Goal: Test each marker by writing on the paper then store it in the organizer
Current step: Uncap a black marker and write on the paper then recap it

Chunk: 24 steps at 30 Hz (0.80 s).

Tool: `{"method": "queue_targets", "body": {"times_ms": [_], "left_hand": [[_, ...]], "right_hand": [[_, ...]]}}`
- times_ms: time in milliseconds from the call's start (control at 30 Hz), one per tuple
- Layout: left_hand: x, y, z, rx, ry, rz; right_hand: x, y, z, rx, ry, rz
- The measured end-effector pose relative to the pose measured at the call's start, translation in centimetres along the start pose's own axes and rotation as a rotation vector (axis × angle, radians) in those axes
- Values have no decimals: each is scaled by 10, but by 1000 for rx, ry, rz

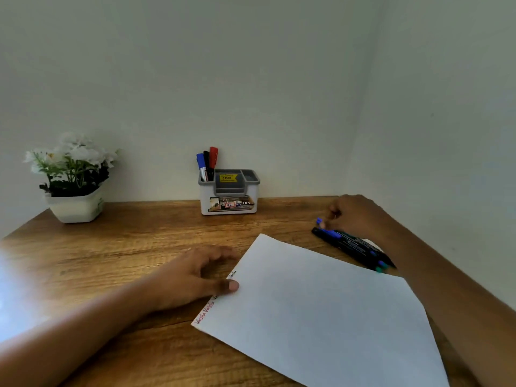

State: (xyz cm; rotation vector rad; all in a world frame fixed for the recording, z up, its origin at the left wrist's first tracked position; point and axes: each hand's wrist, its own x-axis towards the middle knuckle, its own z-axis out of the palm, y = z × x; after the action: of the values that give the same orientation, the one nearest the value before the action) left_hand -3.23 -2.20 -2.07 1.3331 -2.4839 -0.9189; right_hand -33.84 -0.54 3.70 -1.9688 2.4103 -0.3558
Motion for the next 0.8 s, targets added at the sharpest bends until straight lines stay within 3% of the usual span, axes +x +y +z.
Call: {"method": "queue_targets", "body": {"times_ms": [200, 367, 567, 700, 800], "left_hand": [[-4, 3, -3, 171, -57, 99], [1, -2, -2, 216, -62, 126], [2, -4, 1, 198, -48, 92], [4, -5, 2, -70, 64, 113], [5, -2, 1, -201, 202, 166]], "right_hand": [[-5, 3, 5, -152, -122, 78], [-4, -3, 13, -155, -140, 15], [-19, -31, 17, 94, 78, -339], [-30, -57, 24, 37, 99, -640], [-32, -63, 29, -12, 173, -761]]}}
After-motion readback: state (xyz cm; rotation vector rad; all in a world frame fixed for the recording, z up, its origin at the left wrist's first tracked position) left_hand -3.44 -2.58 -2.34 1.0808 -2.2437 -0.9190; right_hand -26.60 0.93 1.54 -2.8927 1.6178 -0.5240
